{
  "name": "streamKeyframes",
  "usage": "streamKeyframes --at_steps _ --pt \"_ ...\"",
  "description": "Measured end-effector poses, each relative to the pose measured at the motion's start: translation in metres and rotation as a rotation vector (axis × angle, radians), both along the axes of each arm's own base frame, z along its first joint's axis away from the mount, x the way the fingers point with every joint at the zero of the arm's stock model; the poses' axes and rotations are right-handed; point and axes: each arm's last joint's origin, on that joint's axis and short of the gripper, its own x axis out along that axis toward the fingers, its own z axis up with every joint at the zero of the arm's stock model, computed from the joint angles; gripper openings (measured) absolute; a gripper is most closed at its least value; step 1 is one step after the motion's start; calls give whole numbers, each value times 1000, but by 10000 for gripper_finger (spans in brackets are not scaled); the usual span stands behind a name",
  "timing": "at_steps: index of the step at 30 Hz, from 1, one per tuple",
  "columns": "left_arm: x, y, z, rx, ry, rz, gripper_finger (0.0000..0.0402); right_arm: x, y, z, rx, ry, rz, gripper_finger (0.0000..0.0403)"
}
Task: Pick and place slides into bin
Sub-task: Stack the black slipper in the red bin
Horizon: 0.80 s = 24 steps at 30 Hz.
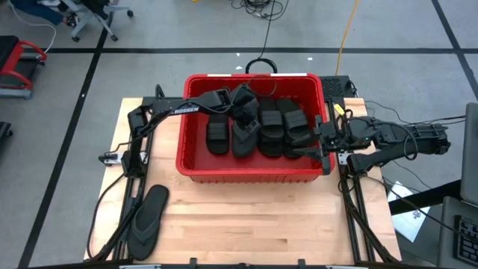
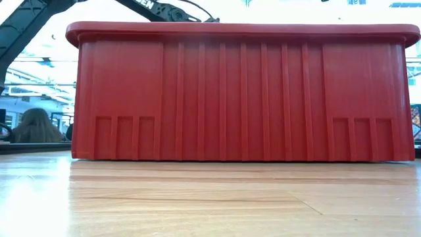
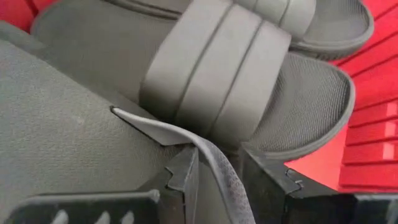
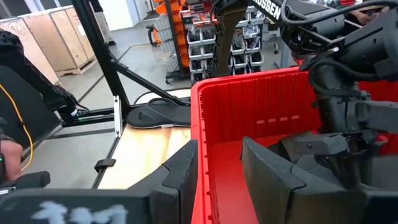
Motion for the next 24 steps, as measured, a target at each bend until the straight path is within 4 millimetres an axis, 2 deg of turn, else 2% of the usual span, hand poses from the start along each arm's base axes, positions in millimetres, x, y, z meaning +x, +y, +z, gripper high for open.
streamKeyframes --at_steps 19,24 --pt "1 -1 4 -9 -1 29 114 0 0 -1 -1 7 1 114" --pt "-6 2 -1 -33 82 123 114 0 0 -1 15 8 -1 114"
